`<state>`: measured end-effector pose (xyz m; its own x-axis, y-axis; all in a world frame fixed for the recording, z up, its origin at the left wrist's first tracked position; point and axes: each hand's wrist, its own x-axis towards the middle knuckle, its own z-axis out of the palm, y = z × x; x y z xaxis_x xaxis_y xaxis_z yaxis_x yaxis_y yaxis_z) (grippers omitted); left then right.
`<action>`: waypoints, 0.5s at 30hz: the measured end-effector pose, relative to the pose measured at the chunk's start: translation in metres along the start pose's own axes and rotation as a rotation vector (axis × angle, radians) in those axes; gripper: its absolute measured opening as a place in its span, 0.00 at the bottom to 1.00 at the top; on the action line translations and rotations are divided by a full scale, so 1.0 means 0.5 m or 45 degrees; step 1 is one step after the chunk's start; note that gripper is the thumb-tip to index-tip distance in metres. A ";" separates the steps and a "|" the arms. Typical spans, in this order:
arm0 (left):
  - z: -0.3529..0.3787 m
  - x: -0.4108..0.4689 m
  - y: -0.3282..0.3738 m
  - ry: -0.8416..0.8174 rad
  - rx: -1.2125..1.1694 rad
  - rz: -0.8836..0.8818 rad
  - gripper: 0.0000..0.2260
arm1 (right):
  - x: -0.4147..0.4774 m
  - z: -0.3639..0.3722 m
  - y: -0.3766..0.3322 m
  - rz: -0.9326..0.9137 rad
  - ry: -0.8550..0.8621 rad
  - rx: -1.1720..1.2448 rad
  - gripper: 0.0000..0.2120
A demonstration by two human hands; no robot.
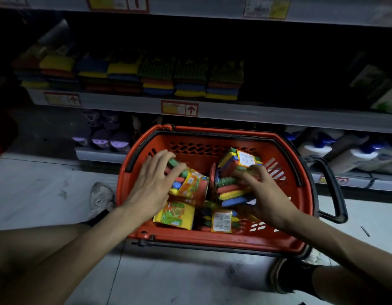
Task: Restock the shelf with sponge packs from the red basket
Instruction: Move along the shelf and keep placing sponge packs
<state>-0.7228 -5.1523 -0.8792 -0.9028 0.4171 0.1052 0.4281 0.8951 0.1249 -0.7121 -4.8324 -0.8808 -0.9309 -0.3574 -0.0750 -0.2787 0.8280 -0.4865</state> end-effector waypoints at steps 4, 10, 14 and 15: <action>0.044 -0.029 -0.004 -0.265 -0.239 -0.108 0.41 | -0.021 0.043 0.028 0.223 -0.220 0.069 0.43; 0.051 -0.030 0.035 -0.358 -0.674 -0.380 0.15 | -0.004 0.044 0.004 0.593 -0.179 0.700 0.28; 0.052 -0.011 0.040 -0.380 -0.850 -0.655 0.08 | 0.006 0.035 -0.011 0.758 -0.122 0.878 0.15; 0.050 -0.004 0.036 -0.409 -0.860 -0.703 0.15 | 0.008 0.037 -0.010 0.793 -0.126 0.818 0.13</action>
<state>-0.7143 -5.1332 -0.9016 -0.9110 0.0734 -0.4058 -0.2230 0.7401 0.6344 -0.7103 -4.8459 -0.8949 -0.8363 0.0153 -0.5481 0.4830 0.4935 -0.7233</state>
